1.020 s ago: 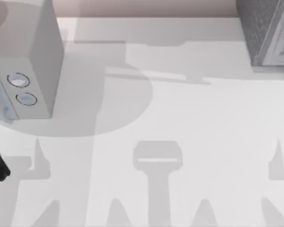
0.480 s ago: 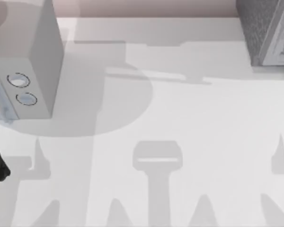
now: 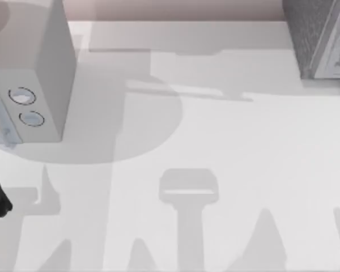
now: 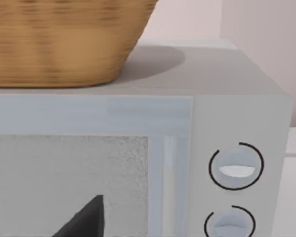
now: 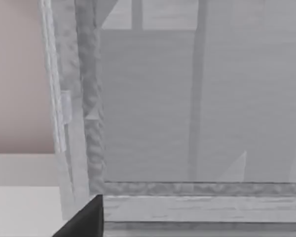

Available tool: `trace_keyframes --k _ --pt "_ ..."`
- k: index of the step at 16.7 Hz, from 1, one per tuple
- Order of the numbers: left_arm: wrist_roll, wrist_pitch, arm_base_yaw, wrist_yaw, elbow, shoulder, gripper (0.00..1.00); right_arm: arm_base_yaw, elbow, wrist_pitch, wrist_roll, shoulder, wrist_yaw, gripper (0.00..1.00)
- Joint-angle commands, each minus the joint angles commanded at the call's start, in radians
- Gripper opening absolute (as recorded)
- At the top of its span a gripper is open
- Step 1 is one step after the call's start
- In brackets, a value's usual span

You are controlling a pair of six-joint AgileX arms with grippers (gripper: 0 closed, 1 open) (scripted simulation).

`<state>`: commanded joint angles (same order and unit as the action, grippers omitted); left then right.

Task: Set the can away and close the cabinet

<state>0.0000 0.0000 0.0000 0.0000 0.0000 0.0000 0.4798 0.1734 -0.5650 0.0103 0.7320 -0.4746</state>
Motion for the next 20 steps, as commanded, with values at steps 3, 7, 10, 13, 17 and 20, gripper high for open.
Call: trace_keyframes --k 3,7,10,13,17,20 --pt "0.000 0.000 0.000 0.000 0.000 0.000 1.00 0.165 0.059 -0.192 0.004 0.248 -0.162 1.00" --pt "0.000 0.000 0.000 0.000 0.000 0.000 1.00 0.362 0.129 -0.423 0.008 0.545 -0.357 1.00" --pt "0.000 0.000 0.000 0.000 0.000 0.000 1.00 0.474 0.169 -0.553 0.011 0.713 -0.467 1.00" --pt "0.000 0.000 0.000 0.000 0.000 0.000 1.00 0.537 0.191 -0.626 0.012 0.807 -0.529 1.00" --pt "0.000 0.000 0.000 0.000 0.000 0.000 1.00 0.545 0.194 -0.636 0.013 0.820 -0.537 1.00" --pt "0.000 0.000 0.000 0.000 0.000 0.000 1.00 0.541 0.190 -0.633 0.012 0.817 -0.534 1.00"
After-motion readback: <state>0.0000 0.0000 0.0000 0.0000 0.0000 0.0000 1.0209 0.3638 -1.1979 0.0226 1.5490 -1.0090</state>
